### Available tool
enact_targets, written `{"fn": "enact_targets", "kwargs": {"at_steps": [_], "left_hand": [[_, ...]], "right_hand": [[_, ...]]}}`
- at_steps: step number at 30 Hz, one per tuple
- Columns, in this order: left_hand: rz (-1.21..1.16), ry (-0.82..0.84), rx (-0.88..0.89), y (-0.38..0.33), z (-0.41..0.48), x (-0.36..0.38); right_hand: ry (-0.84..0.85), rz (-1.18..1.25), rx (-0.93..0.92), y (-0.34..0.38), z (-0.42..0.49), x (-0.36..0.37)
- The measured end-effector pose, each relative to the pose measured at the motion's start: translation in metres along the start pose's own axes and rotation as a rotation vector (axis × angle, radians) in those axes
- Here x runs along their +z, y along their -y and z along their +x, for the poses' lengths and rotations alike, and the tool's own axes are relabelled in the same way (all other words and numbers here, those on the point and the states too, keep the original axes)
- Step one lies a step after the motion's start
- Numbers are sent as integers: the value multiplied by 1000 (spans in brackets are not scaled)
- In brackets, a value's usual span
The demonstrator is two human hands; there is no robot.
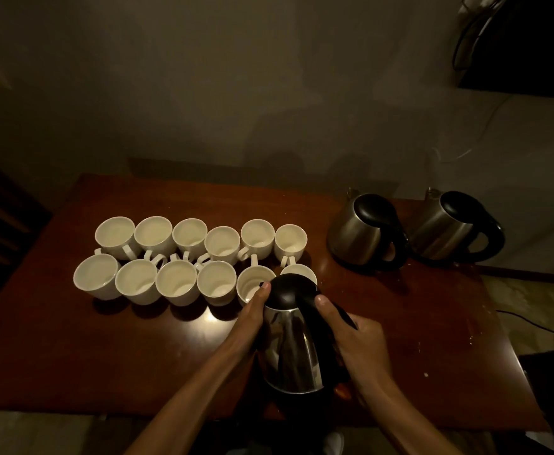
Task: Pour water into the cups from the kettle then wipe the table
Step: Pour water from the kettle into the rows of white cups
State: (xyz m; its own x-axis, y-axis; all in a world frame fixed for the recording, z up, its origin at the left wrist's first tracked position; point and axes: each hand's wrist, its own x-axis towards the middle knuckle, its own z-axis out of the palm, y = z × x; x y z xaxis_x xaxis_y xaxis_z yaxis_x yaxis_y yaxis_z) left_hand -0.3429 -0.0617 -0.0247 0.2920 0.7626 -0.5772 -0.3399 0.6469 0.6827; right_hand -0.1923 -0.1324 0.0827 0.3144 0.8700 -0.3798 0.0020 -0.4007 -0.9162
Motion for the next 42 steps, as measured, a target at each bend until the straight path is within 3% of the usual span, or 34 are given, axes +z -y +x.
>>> {"fn": "enact_targets", "kwargs": {"at_steps": [22,29,42], "left_hand": [[-153,-63,-106,9,17,-16],[-58,-7,-51,7,17,-19],[-147,-21,-19,-3,8,-6]], "right_hand": [[25,-23,43,13,5,16],[11,-24,42,14,7,16],[9,-45,58,15,6,16]]}}
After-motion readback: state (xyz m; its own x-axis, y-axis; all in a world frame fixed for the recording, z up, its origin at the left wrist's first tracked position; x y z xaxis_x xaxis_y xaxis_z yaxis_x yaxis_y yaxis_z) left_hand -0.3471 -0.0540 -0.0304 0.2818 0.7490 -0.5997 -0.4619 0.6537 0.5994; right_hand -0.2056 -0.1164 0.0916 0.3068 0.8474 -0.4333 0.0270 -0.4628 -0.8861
